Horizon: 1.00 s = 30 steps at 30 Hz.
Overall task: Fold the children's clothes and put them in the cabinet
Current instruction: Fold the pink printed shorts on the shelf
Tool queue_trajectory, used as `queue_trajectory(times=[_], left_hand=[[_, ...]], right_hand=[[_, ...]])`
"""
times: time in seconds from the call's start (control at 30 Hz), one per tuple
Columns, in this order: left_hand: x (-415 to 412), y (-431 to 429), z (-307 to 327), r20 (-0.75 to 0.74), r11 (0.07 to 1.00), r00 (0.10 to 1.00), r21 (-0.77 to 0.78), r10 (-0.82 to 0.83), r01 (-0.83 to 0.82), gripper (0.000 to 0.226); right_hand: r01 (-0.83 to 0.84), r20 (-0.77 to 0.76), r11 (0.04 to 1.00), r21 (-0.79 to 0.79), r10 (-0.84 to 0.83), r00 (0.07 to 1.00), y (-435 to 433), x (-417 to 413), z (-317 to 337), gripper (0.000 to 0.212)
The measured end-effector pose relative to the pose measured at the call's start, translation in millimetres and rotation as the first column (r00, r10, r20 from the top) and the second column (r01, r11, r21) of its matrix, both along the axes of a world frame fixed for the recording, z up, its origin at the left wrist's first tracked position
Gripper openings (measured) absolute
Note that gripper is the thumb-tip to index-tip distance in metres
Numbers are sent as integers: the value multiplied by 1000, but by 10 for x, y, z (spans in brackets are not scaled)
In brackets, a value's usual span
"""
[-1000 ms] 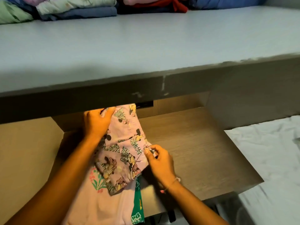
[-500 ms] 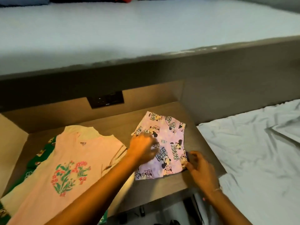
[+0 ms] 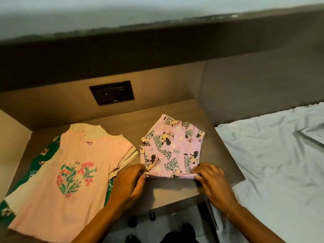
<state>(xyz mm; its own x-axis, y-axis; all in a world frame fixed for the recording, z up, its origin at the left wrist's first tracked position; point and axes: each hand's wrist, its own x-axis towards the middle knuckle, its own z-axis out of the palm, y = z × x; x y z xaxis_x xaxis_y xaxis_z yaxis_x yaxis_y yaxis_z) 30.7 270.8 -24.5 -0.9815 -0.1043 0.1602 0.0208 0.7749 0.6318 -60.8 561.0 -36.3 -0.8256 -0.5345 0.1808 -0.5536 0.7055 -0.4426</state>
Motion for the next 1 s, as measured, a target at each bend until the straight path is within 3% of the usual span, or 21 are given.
queue_trajectory(times=[0.1, 0.2, 0.3, 0.43, 0.5, 0.57, 0.6, 0.7, 0.77, 0.9, 1.0], left_hand=[[-6, 29, 222, -5, 945, 997, 319, 80, -74, 19], [-363, 16, 426, 19, 926, 998, 372, 68, -70, 19], [-945, -51, 453, 220, 905, 974, 399, 58, -145, 10], [-1600, 99, 406, 330, 983, 943, 163, 30, -88, 31], [-1725, 247, 375, 309, 997, 950, -78, 35, -11, 42], [-1574, 381, 302, 160, 938, 982, -344, 99, -38, 42], [-1375, 466, 236, 93, 915, 989, -396, 119, -73, 41], [-650, 712, -27, 121, 918, 981, -384, 153, -95, 47], [-443, 701, -195, 200, 918, 970, -393, 137, -49, 48], [-740, 384, -256, 192, 920, 980, -372, -54, 124, 42], [-988, 243, -136, 194, 887, 965, -395, -175, 240, 41]], right_hand=[[72, 226, 973, -221, -21, 974, 70, 149, 145, 24], [200, 297, 928, -315, -105, 949, 40, 66, 251, 19], [330, 321, 911, -249, -244, 915, -31, -127, 308, 20], [409, 268, 911, 47, -406, 874, -97, -377, 305, 24], [434, 183, 889, 147, -456, 871, -103, -434, 275, 32], [402, 125, 912, 88, -410, 903, -90, -431, 224, 38], [334, 127, 941, 47, -337, 933, -78, -399, 191, 39], [80, 147, 989, 122, -98, 984, -33, -273, 37, 42], [43, 125, 982, 185, -67, 990, 9, -224, -3, 43], [-52, 112, 984, 168, 33, 993, 61, -82, -10, 47], [-161, 205, 984, 82, 141, 969, 40, -33, 29, 53]])
